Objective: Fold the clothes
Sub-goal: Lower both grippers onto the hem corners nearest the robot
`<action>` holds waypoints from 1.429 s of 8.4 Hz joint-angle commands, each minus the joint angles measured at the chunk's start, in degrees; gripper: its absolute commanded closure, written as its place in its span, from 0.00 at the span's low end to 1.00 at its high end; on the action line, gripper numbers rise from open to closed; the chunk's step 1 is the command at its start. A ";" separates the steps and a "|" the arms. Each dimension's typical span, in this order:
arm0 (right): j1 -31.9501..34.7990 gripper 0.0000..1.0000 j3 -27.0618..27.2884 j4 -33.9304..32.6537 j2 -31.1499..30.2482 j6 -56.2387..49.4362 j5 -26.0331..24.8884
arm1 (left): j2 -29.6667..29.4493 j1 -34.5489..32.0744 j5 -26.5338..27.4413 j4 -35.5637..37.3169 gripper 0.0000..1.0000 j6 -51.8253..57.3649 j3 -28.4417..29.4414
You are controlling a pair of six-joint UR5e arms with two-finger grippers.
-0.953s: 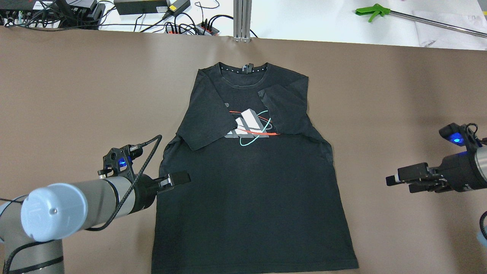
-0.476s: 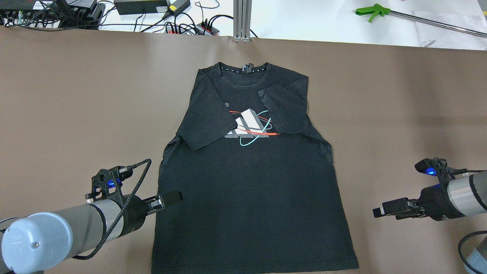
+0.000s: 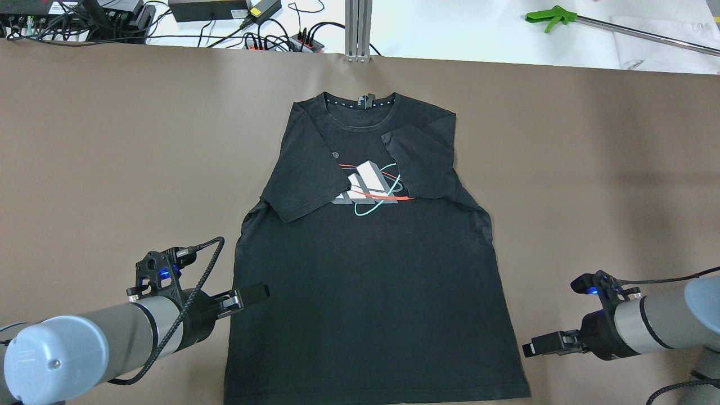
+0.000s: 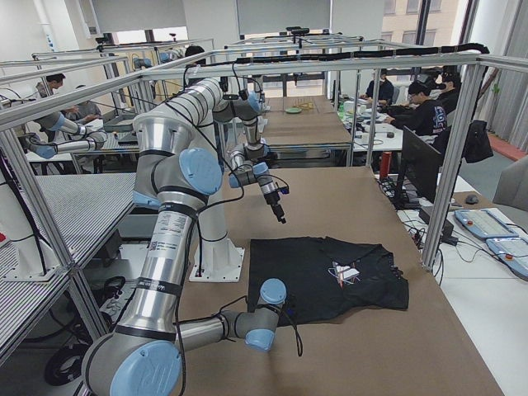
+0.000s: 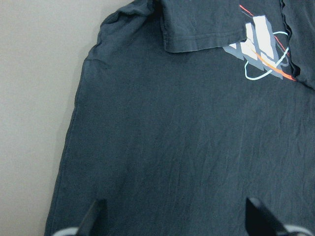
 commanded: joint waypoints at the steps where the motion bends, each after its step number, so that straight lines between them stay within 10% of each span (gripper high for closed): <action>1: -6.70 0.06 -0.31 -0.02 1.32 2.50 -4.86 | 0.02 0.03 0.05 0.02 0.00 0.05 0.14; 12: -10.94 0.09 -1.98 -0.02 2.20 5.15 -10.51 | -0.07 0.03 -0.04 0.02 0.00 0.40 0.40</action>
